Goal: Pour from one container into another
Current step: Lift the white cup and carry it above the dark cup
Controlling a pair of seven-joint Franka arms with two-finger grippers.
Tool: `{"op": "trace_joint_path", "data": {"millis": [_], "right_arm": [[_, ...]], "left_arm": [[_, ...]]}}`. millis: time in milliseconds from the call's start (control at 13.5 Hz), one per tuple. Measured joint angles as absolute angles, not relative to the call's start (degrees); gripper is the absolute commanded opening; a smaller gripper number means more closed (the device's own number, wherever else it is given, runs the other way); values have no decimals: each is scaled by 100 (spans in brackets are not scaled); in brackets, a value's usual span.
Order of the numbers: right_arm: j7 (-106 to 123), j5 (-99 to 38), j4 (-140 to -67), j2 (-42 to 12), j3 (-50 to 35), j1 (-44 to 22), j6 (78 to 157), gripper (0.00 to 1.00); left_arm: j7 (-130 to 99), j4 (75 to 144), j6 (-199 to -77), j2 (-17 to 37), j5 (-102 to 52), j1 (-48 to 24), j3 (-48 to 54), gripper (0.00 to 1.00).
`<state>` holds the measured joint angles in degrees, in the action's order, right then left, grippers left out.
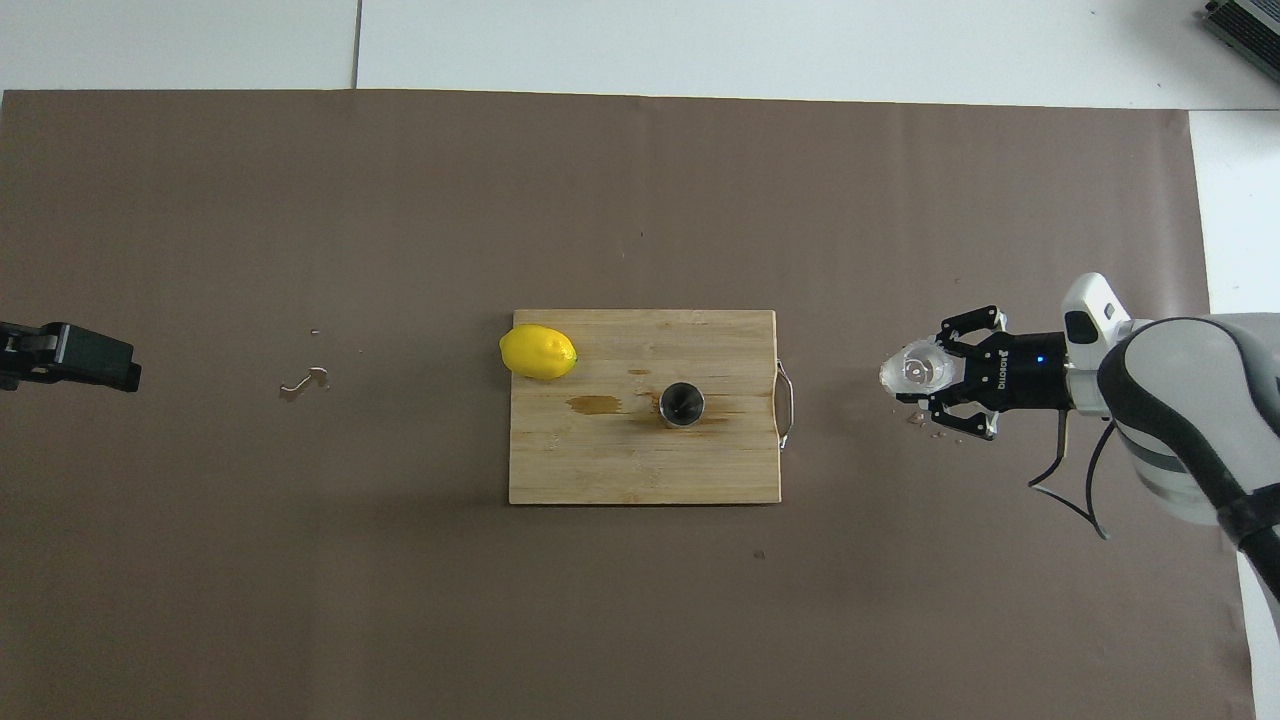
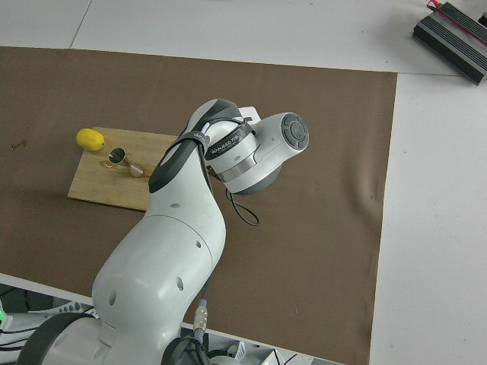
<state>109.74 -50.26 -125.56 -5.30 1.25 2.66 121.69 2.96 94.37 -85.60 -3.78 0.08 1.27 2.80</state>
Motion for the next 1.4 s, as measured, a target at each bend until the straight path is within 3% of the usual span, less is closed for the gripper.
{"op": "trace_joint_path", "data": {"millis": [369,886,1403], "right_arm": [[9612,-4702,-12454,-457,112,-679,13002,4],[7300,-2806,-11735,-518,100,-1697,13106,5],[5326,-1155,-11619,-609,94,-2466,13539,5]], "left_arm": [[292,9439,-8564,-377,8,127,280,100],[222,9439,-8614,-377,-134,166,271,100],[224,9441,-8627,-371,-155,183,295,100]]}}
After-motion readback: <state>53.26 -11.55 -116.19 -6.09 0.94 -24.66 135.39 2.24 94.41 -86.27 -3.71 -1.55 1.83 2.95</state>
